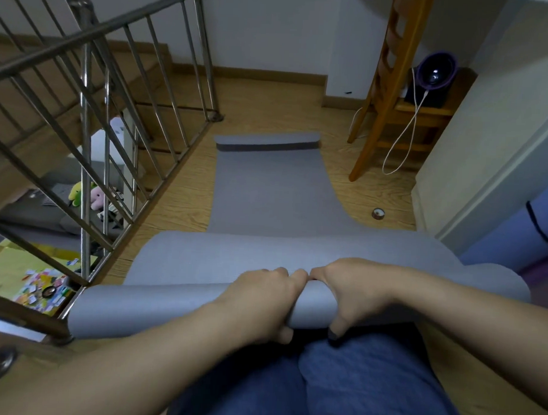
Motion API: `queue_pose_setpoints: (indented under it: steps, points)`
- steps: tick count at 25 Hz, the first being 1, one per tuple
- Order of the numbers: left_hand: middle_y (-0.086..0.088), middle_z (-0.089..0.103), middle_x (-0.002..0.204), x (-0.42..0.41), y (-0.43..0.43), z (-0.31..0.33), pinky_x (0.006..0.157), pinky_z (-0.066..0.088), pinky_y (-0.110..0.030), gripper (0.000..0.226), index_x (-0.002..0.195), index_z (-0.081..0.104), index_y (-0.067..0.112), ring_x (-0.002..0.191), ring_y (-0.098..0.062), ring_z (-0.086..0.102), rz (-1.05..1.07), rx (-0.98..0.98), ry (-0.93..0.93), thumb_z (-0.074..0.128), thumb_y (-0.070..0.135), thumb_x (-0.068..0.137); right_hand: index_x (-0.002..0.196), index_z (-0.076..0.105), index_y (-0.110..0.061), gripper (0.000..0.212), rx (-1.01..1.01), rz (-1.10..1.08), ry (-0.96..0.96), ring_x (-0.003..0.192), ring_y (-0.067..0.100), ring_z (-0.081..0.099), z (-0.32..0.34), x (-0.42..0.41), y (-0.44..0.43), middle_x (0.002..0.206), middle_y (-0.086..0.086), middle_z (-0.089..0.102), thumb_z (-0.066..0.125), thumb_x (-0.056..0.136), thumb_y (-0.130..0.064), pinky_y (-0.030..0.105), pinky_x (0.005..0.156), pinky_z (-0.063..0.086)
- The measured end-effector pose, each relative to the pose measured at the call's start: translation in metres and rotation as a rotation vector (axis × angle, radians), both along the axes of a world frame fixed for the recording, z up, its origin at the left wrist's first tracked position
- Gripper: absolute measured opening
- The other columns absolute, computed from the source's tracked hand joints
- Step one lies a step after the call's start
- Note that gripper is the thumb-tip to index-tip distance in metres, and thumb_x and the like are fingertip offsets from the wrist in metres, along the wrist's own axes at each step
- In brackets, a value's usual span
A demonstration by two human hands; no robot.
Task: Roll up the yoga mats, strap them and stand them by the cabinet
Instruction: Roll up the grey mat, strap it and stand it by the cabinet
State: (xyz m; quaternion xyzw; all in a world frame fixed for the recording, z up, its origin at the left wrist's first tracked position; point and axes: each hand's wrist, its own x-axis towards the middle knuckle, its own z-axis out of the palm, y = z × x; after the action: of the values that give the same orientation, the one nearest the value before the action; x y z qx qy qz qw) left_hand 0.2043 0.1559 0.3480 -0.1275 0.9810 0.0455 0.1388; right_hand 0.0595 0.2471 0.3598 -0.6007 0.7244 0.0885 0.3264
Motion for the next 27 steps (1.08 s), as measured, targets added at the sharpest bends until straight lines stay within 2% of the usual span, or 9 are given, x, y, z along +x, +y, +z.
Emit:
queue_pose_setpoints:
  steps: [4,8,10,13,17,19,23,25,27]
  points:
    - [-0.007,0.060,0.110,0.001,0.005,0.008,0.077,0.049,-0.035,0.067,0.123,0.038,0.023,0.095,-0.030,0.059,-0.045,0.274,-0.191,0.076,0.038,0.070,0.118,0.049,-0.029,0.066,0.105,0.005,-0.072,0.100,0.014,0.057,0.013,0.006,0.021,0.113,-0.005,0.059,0.081,0.064,-0.049,0.027,0.084,0.047]
    - [-0.002,0.060,0.117,-0.014,-0.005,0.002,0.085,0.048,-0.032,0.073,0.131,0.036,0.024,0.101,-0.024,0.058,-0.051,0.421,-0.362,0.078,0.039,0.072,0.122,0.042,-0.026,0.069,-0.218,0.060,0.237,0.107,0.018,0.046,-0.006,0.028,0.048,0.116,-0.005,0.045,0.070,0.067,-0.058,0.033,0.088,0.041]
    - [0.001,0.060,0.119,-0.022,-0.012,0.001,0.094,0.047,-0.034,0.071,0.129,0.039,0.024,0.106,-0.021,0.057,-0.038,0.497,-0.426,0.079,0.039,0.072,0.115,0.047,-0.024,0.061,-0.329,0.040,0.262,0.102,0.020,0.049,-0.018,0.032,0.049,0.109,-0.004,0.049,0.067,0.067,-0.055,0.034,0.083,0.042]
    - [-0.001,0.053,0.119,-0.022,-0.015,0.001,0.096,0.045,-0.039,0.071,0.127,0.042,0.023,0.112,-0.023,0.049,-0.046,0.397,-0.389,0.076,0.049,0.071,0.109,0.048,-0.024,0.055,-0.343,-0.013,0.219,0.094,0.019,0.051,-0.020,0.025,0.043,0.103,-0.005,0.053,0.065,0.065,-0.052,0.031,0.078,0.043]
    - [-0.005,0.044,0.122,0.000,0.012,-0.006,0.083,0.039,-0.036,0.072,0.131,0.034,0.019,0.112,-0.028,0.046,-0.004,-0.045,-0.086,0.068,0.050,0.076,0.106,0.050,-0.025,0.061,-0.173,-0.039,0.077,0.089,0.018,0.057,-0.011,0.008,0.020,0.100,-0.007,0.060,0.076,0.059,-0.054,0.031,0.075,0.049]
    - [-0.006,0.047,0.120,0.006,0.019,-0.012,0.080,0.038,-0.036,0.069,0.130,0.032,0.018,0.108,-0.028,0.050,-0.008,-0.146,-0.009,0.066,0.047,0.077,0.106,0.051,-0.024,0.064,-0.078,-0.021,0.039,0.088,0.019,0.059,-0.007,0.004,0.010,0.100,-0.005,0.063,0.080,0.057,-0.055,0.031,0.075,0.050]
    - [-0.005,0.052,0.115,-0.001,-0.002,-0.012,0.076,0.041,-0.034,0.068,0.125,0.037,0.019,0.100,-0.028,0.055,-0.011,0.021,-0.013,0.070,0.045,0.072,0.118,0.045,-0.022,0.070,-0.245,0.008,0.260,0.101,0.022,0.054,-0.014,0.016,0.021,0.111,-0.002,0.055,0.074,0.065,-0.056,0.034,0.082,0.043]
    - [-0.004,0.056,0.113,-0.006,-0.010,-0.012,0.080,0.048,-0.036,0.068,0.122,0.040,0.020,0.098,-0.027,0.058,0.000,0.129,-0.069,0.073,0.046,0.068,0.120,0.046,-0.020,0.070,-0.408,0.076,0.397,0.097,0.023,0.056,-0.028,0.026,0.032,0.106,-0.002,0.056,0.073,0.063,-0.051,0.036,0.079,0.043]
    - [-0.003,0.059,0.114,-0.014,-0.015,-0.013,0.083,0.049,-0.036,0.067,0.120,0.042,0.021,0.098,-0.026,0.059,0.011,0.243,-0.160,0.075,0.046,0.068,0.114,0.049,-0.021,0.061,-0.431,0.052,0.386,0.092,0.023,0.058,-0.031,0.022,0.031,0.100,-0.002,0.058,0.071,0.062,-0.046,0.034,0.074,0.041]
